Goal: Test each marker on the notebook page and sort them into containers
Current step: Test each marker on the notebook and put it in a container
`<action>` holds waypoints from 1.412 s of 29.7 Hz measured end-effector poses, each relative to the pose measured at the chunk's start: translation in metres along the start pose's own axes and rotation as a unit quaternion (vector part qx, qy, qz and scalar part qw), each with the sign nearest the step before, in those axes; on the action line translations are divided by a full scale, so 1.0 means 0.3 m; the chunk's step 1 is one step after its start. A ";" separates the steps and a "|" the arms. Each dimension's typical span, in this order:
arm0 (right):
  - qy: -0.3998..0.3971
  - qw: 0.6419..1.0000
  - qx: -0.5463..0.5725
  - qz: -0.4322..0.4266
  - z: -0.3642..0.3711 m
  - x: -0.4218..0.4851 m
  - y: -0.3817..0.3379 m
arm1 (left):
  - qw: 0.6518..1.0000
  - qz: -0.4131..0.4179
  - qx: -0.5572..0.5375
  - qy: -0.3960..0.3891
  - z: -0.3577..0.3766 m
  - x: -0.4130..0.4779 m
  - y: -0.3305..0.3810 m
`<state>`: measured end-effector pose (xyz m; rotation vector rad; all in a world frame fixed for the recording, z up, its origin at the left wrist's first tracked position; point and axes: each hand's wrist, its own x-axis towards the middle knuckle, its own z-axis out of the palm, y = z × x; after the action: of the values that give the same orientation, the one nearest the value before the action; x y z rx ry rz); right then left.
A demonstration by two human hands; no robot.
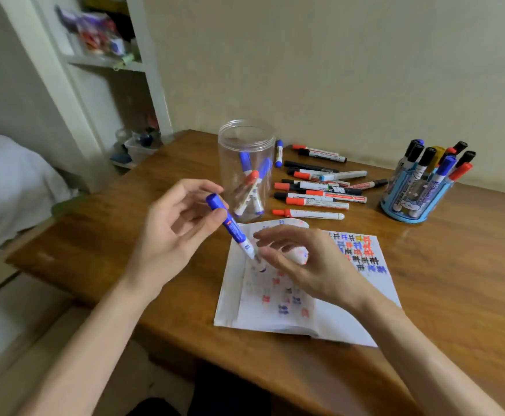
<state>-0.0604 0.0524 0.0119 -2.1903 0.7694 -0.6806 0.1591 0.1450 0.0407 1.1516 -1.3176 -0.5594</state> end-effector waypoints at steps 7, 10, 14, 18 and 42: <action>-0.075 0.991 -0.026 -0.103 0.229 0.092 -0.117 | 0.995 -0.027 0.075 0.051 -0.309 -0.257 0.033; -0.098 0.985 -0.013 -0.140 0.311 0.115 -0.153 | 0.991 -0.064 0.087 0.081 -0.386 -0.380 0.038; -0.116 0.979 -0.002 -0.169 0.377 0.130 -0.188 | 0.984 -0.108 0.105 0.091 -0.441 -0.527 0.028; -0.101 0.979 0.003 -0.176 0.392 0.141 -0.185 | 0.979 -0.133 0.108 0.106 -0.453 -0.600 0.007; 0.140 0.986 -0.061 0.070 -0.230 -0.127 0.254 | 0.994 -0.038 0.042 -0.098 0.300 0.009 -0.123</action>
<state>-0.1558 0.0045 -0.0125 -2.1486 1.1236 -0.9025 0.0859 0.0989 -0.0036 1.2444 -1.4815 -0.6936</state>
